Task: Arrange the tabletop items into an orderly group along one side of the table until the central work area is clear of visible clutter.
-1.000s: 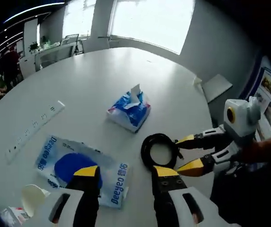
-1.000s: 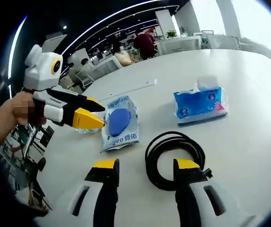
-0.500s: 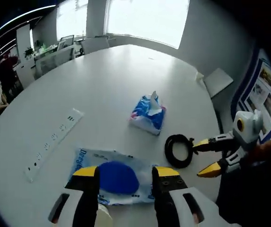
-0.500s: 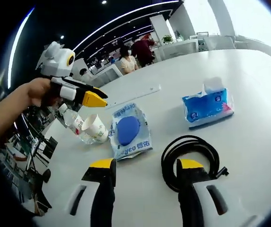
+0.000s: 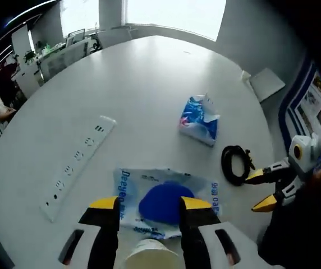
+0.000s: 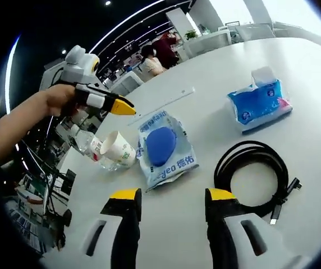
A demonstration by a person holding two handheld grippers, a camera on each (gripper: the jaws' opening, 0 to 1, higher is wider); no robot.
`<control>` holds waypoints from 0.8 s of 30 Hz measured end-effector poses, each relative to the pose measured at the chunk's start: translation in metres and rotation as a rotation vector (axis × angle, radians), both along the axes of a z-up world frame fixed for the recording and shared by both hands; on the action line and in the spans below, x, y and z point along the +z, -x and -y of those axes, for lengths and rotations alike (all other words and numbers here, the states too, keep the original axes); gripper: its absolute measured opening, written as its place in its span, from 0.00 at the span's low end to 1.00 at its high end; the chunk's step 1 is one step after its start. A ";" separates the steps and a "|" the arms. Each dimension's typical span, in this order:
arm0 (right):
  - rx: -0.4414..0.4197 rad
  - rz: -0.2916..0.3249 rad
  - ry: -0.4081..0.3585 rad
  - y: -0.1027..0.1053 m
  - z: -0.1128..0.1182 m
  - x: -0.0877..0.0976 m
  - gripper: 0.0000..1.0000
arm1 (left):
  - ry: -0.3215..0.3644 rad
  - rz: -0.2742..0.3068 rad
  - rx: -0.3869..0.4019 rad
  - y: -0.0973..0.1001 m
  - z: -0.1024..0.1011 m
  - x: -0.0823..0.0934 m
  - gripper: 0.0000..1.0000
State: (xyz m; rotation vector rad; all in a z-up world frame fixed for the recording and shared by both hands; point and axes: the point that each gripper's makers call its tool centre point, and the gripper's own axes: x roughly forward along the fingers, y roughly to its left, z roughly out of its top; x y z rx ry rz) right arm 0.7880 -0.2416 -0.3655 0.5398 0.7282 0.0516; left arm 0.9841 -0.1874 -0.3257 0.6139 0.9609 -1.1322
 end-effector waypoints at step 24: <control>-0.100 -0.091 -0.165 -0.021 -0.024 -0.021 0.28 | -0.163 -0.046 0.009 -0.032 -0.025 -0.062 0.29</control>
